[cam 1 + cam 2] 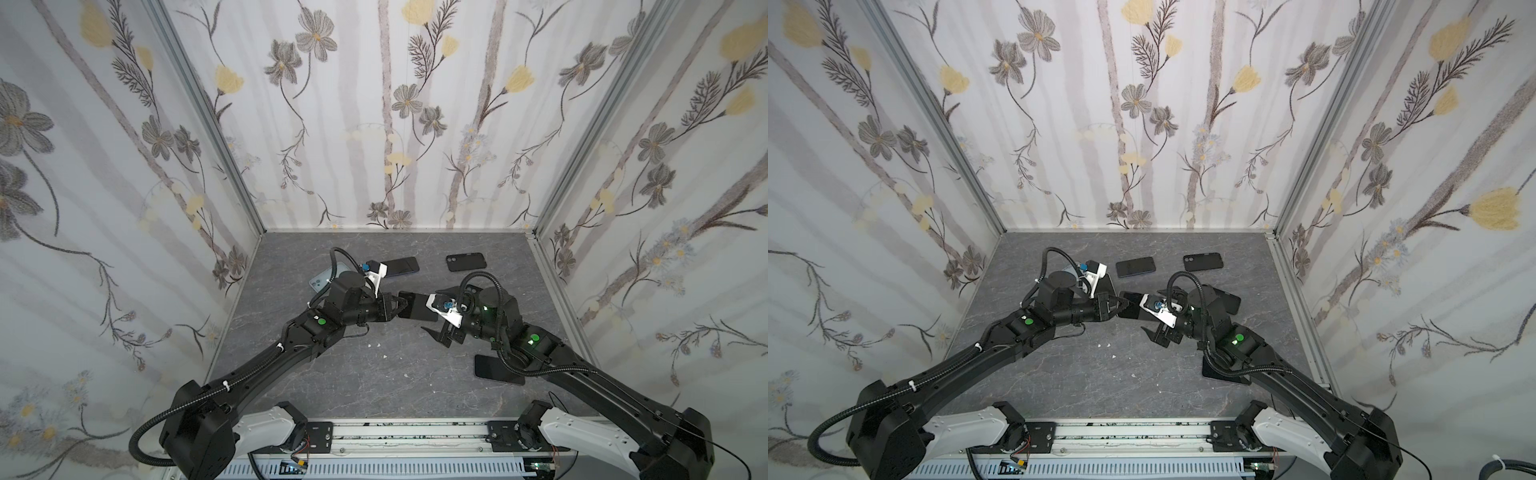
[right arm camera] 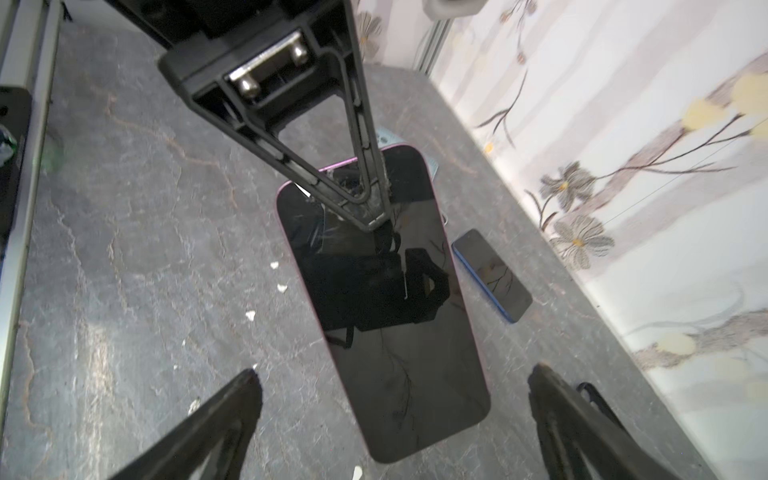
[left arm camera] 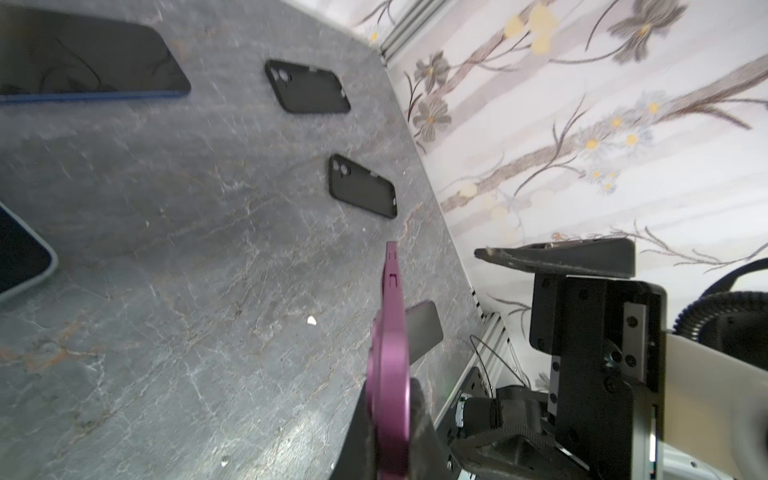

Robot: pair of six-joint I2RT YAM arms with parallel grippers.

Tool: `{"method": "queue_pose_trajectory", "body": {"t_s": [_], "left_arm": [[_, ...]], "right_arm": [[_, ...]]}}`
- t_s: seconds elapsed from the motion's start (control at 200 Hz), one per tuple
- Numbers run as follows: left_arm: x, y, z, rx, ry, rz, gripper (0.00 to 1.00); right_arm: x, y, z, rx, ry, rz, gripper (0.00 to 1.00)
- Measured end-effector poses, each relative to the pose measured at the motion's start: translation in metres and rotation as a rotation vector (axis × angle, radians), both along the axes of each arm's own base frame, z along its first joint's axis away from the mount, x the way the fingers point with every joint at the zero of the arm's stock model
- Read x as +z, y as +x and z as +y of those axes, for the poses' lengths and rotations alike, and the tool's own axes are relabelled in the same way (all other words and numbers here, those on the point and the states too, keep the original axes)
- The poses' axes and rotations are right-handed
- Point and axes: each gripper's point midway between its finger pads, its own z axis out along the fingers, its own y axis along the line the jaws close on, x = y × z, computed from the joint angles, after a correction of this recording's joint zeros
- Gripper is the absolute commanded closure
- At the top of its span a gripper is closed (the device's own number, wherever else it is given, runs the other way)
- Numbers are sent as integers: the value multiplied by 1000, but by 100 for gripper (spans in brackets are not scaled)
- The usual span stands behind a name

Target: Put the phone into the phone case

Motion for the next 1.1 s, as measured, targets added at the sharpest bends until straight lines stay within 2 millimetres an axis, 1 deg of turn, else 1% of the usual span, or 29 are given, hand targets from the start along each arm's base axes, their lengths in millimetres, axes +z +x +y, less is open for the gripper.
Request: {"method": "queue_pose_trajectory", "body": {"t_s": [0.09, 0.215, 0.285, 0.34, 0.455, 0.515, 0.535, 0.585, 0.639, 0.714, 0.849, 0.969, 1.099], "left_arm": [[22, 8, 13, 64, -43, -48, 100], [53, 12, 28, 116, -105, -130, 100], [69, 12, 34, 130, -132, -165, 100], [81, 14, 39, 144, -153, -196, 100], [107, 16, 46, 174, -213, -254, 100], [121, 16, 47, 177, -244, -285, 100], [126, 16, 47, 173, -254, -297, 100], [138, 13, 48, 167, -278, -327, 100], [150, 10, 50, 165, -304, -362, 100], [164, 5, 52, 160, -332, -409, 100], [179, -2, 52, 137, -360, -461, 100], [187, -10, 47, 83, -384, -489, 100], [196, -18, 40, 15, -417, -516, 100]], "right_arm": [[28, 5, -1, -48, 93, 7, 0], [85, 25, -11, -166, 250, 23, 0], [108, 37, -16, -212, 325, 49, 0], [118, 47, -22, -250, 370, 75, 2], [126, 69, -36, -316, 448, 163, 8], [131, 78, -43, -325, 499, 224, 15], [134, 82, -47, -333, 518, 238, 20], [141, 89, -56, -340, 576, 280, 28], [147, 91, -64, -327, 642, 333, 32], [157, 88, -66, -265, 726, 397, 33], [177, 66, -49, -44, 820, 512, 33], [194, 42, -37, 139, 834, 576, 33], [201, 22, -27, 252, 813, 613, 32]]}}
